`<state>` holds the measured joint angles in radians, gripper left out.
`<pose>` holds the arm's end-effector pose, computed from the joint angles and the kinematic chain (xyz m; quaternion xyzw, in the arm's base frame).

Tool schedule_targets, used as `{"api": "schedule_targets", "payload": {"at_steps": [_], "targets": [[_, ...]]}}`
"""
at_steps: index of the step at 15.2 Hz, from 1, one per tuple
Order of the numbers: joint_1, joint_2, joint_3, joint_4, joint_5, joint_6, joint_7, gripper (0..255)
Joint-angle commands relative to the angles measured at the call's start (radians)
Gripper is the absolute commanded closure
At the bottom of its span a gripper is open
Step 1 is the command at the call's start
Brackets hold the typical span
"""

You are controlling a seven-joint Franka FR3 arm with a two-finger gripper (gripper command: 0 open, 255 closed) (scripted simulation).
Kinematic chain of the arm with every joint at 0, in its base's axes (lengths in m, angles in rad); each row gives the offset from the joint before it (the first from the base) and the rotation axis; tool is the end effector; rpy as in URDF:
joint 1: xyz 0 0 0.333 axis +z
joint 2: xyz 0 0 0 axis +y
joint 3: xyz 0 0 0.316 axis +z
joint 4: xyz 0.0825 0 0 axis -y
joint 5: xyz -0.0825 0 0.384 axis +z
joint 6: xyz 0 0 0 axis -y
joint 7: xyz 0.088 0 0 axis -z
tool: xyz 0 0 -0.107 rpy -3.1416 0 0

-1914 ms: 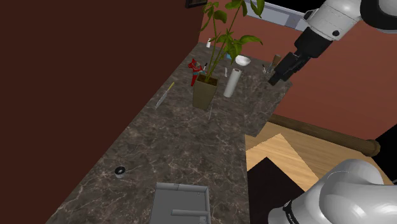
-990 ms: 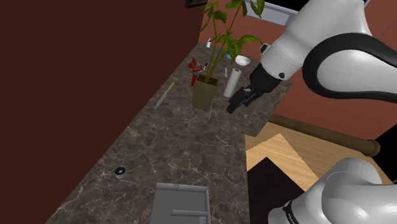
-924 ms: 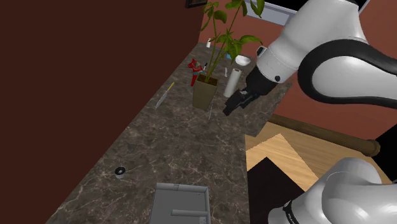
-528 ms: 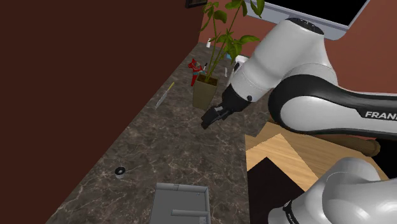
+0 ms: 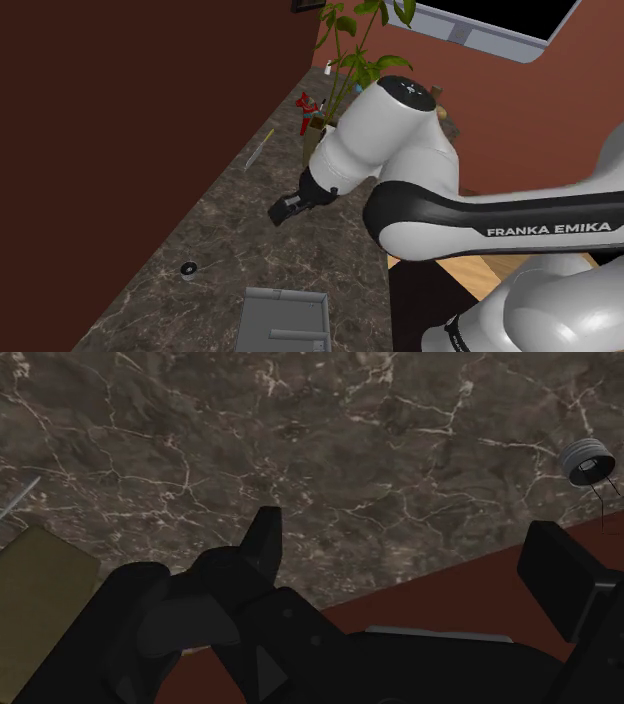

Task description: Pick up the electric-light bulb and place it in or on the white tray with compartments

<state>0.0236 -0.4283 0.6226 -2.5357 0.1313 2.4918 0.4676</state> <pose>0.3546 0.2716 0.4280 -0.9837 -0.0399 -0.1742 0.0180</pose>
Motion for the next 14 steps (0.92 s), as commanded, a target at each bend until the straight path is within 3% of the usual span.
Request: {"api": "schedule_targets", "payload": {"at_steps": [1, 4, 6, 8, 9, 11, 14], "targets": [[-0.034, 0.065, 0.078, 0.013, -0.047, 0.065, 0.081, 0], [-0.132, 0.182, 0.212, 0.061, -0.183, 0.139, 0.228, 0], [-0.225, 0.276, 0.321, 0.103, -0.339, 0.171, 0.369, 0], [-0.322, 0.408, 0.431, 0.163, -0.588, 0.168, 0.575, 0], [-0.337, 0.494, 0.457, 0.201, -0.744, 0.142, 0.696, 0], [-0.25, 0.639, 0.4, 0.279, -0.969, 0.083, 0.868, 0], [-0.083, 0.785, 0.281, 0.388, -1.142, 0.025, 1.002, 0]]}}
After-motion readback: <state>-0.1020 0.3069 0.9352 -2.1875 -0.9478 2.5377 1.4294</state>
